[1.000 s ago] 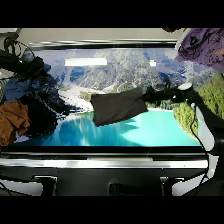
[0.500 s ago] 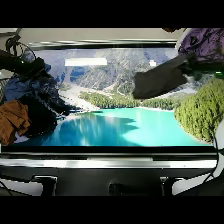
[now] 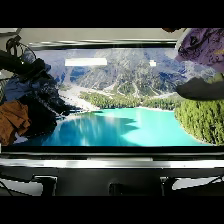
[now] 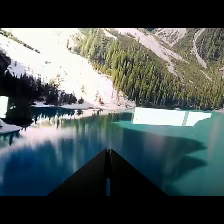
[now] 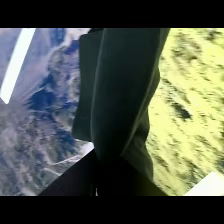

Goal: Fold the clothes and pants, and hang the long-sleeved shirts on hangers.

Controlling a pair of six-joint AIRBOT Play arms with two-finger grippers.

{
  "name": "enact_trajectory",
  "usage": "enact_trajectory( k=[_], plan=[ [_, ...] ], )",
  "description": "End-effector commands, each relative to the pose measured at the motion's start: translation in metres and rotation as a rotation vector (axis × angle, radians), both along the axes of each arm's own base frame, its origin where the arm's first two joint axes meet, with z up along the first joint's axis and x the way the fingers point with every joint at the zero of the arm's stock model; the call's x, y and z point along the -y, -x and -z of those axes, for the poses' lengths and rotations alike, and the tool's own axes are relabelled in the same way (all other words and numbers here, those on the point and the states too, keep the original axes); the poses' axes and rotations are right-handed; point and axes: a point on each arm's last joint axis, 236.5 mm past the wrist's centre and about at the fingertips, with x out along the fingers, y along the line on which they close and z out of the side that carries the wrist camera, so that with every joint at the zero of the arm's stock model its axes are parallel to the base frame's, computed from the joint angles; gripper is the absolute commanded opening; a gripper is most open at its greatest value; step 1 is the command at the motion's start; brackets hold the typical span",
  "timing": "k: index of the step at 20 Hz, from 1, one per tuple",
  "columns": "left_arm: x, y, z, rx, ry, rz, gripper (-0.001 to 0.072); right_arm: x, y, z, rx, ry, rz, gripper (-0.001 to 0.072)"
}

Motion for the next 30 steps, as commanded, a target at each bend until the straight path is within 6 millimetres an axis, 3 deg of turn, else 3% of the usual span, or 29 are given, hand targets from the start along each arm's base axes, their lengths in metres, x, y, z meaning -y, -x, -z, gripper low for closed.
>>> enact_trajectory(
  k=[1, 4, 8, 13, 17, 24, 25, 26, 27, 29, 30],
  plan=[
    [0.000, 0.002, 0.001, -0.008, -0.001, 0.003, 0.0019, 0.029, 0.077, 0.048, -0.252, -0.015, 0.112, 0.0031],
    [0.000, 0.002, 0.001, -0.008, -0.001, 0.003, 0.0019, 0.014, 0.130, 0.091, -0.386, -0.030, 0.167, 0.0032],
    [0.000, 0.002, 0.001, -0.008, -0.001, 0.004, 0.0019, -0.018, 0.189, 0.131, -0.460, -0.044, 0.273, 0.0032],
    [0.001, 0.002, 0.001, -0.009, 0.000, 0.005, 0.0019, -0.049, 0.243, 0.164, -0.606, -0.050, 0.251, 0.0031],
    [0.006, 0.004, 0.001, -0.014, -0.001, 0.018, 0.0019, -0.056, 0.282, 0.175, -0.764, -0.039, 0.223, 0.0031],
    [0.014, 0.005, 0.001, -0.015, -0.001, 0.035, 0.0019, -0.044, 0.308, 0.170, -0.874, 0.039, 0.169, 0.0035],
    [0.015, 0.006, 0.001, -0.015, -0.001, 0.038, 0.0019, -0.042, 0.310, 0.170, -0.882, 0.049, 0.167, 0.0110],
    [0.015, 0.006, 0.001, -0.015, -0.001, 0.039, 0.0019, -0.041, 0.313, 0.169, -0.893, 0.056, 0.166, 0.0243],
    [0.016, 0.006, 0.001, -0.015, -0.001, 0.040, 0.0019, -0.041, 0.314, 0.168, -0.899, 0.059, 0.159, 0.0312],
    [0.016, 0.006, 0.001, -0.014, -0.001, 0.040, 0.0019, -0.029, 0.311, 0.155, -0.904, 0.108, 0.103, 0.0330],
    [0.016, 0.006, 0.001, -0.014, -0.001, 0.040, 0.0019, -0.014, 0.303, 0.138, -0.880, 0.155, 0.122, 0.0330]
  ],
)
